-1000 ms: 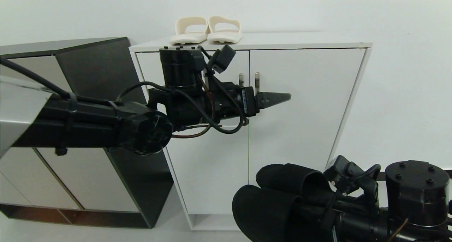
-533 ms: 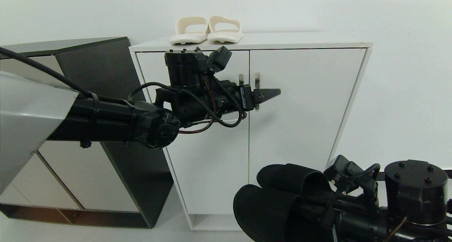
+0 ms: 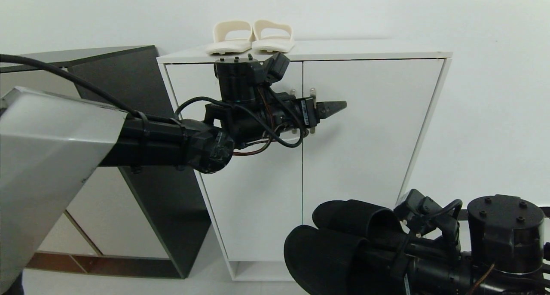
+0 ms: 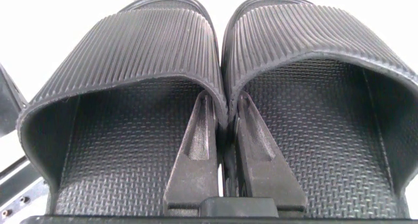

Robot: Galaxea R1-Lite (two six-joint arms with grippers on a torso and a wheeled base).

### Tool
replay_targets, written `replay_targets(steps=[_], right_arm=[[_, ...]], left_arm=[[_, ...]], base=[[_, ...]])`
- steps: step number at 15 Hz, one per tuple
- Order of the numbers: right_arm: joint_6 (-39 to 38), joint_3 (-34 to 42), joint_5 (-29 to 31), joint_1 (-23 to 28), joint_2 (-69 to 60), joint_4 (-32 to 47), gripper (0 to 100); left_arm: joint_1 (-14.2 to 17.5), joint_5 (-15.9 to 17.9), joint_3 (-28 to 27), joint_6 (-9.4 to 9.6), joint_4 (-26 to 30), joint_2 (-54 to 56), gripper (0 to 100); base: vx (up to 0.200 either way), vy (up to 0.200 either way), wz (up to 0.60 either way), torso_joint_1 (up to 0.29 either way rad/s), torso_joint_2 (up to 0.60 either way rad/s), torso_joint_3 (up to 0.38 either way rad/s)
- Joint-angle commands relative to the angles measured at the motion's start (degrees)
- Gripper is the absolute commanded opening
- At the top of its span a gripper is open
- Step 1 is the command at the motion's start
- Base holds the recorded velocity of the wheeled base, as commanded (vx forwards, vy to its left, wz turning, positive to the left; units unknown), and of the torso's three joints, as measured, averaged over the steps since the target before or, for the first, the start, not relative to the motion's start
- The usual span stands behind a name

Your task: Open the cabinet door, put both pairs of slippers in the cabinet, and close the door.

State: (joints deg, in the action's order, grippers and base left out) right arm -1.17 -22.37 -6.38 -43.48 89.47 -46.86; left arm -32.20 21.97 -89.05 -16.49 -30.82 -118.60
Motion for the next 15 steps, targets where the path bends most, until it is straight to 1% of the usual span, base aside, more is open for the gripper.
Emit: replay_targets(steps=[1,2,3,7,8,11,13,14,15], right_arm=[[0.0,-0.1,0.0,0.0,0.0,-0.1,0],[-0.1,0.0,0.0,0.0,0.1,-0.1,0],[-0.1,0.0,0.0,0.0,0.1,-0.1,0],[-0.2,-0.2,0.0,0.0,0.0,0.0,0],[-0.2,0.0,0.0,0.0,-0.1,0.0,0],[-0.3,0.2,-1.4,-0.1,-0.4,0.0,0],[0.0,2.0,-4.2,-0.9,-2.1,0.2,0],[0.0,2.6,-5.7,-1.7,-2.9,0.3,0],[0.0,3.1,-6.6,-2.1,-3.7,0.3,0]], left_arm=[[0.1,-0.3,-1.5,-0.03,0.6,-1.9,100],[0.1,-0.3,-1.7,-0.03,0.8,-2.1,100],[0.1,-0.3,-1.7,-0.03,0.8,-2.1,0],[0.1,-0.3,-0.9,-0.03,0.7,-1.2,0],[0.0,-0.2,0.5,-0.03,0.7,0.1,0],[-0.8,-0.1,6.3,0.32,0.1,4.9,0],[-1.5,0.2,11.5,0.32,0.1,8.8,0],[-1.8,0.2,13.2,0.32,-0.4,10.3,0],[-2.3,0.2,15.1,0.32,-1.7,11.6,0]], base=[[0.000,0.000,0.00,0.000,0.00,0.000],[0.000,0.000,0.00,0.000,0.00,0.000],[0.000,0.000,0.00,0.000,0.00,0.000],[0.000,0.000,0.00,0.000,0.00,0.000],[0.000,0.000,0.00,0.000,0.00,0.000],[0.000,0.000,0.00,0.000,0.00,0.000],[0.000,0.000,0.00,0.000,0.00,0.000],[0.000,0.000,0.00,0.000,0.00,0.000],[0.000,0.000,0.00,0.000,0.00,0.000]])
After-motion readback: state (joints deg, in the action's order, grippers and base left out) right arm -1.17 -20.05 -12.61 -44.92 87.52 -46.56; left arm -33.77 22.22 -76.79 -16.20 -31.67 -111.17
